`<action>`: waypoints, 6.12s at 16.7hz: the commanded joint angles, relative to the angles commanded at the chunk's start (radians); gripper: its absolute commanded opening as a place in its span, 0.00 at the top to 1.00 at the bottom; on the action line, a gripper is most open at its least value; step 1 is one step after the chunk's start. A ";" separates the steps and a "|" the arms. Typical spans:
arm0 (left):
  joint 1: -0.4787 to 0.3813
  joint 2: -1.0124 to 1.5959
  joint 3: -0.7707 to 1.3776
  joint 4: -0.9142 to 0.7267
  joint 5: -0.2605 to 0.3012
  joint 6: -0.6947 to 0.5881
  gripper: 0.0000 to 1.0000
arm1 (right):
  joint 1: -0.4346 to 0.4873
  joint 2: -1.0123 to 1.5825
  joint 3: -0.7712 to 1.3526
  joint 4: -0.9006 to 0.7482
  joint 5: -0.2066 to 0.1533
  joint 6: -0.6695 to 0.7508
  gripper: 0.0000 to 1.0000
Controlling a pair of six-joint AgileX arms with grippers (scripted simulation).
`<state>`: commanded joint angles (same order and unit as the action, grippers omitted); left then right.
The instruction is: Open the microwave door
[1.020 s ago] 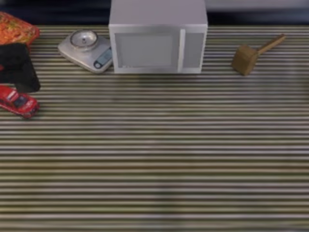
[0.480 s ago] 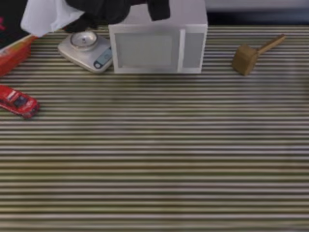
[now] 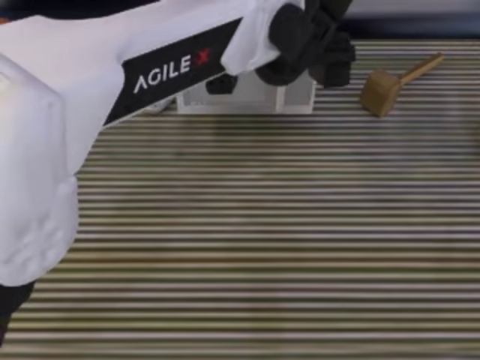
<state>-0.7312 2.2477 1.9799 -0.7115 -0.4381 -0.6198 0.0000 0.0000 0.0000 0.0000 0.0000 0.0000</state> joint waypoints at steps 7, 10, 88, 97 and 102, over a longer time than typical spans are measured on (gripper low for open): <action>-0.002 0.022 0.016 -0.005 -0.002 -0.003 0.00 | 0.000 0.000 0.000 0.000 0.000 0.000 0.00; 0.017 0.096 0.070 0.028 0.010 0.017 0.00 | 0.000 0.000 0.000 0.000 0.000 0.000 0.00; 0.028 0.078 -0.130 0.231 0.049 0.080 1.00 | 0.000 0.000 0.000 0.000 0.000 0.000 0.00; 0.028 0.078 -0.130 0.231 0.049 0.080 1.00 | 0.000 0.000 0.000 0.000 0.000 0.000 0.00; 0.028 0.078 -0.130 0.231 0.049 0.080 1.00 | 0.000 0.000 0.000 0.000 0.000 0.000 0.00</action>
<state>-0.7033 2.3262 1.8500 -0.4806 -0.3890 -0.5400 0.0000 0.0000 0.0000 0.0000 0.0000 0.0000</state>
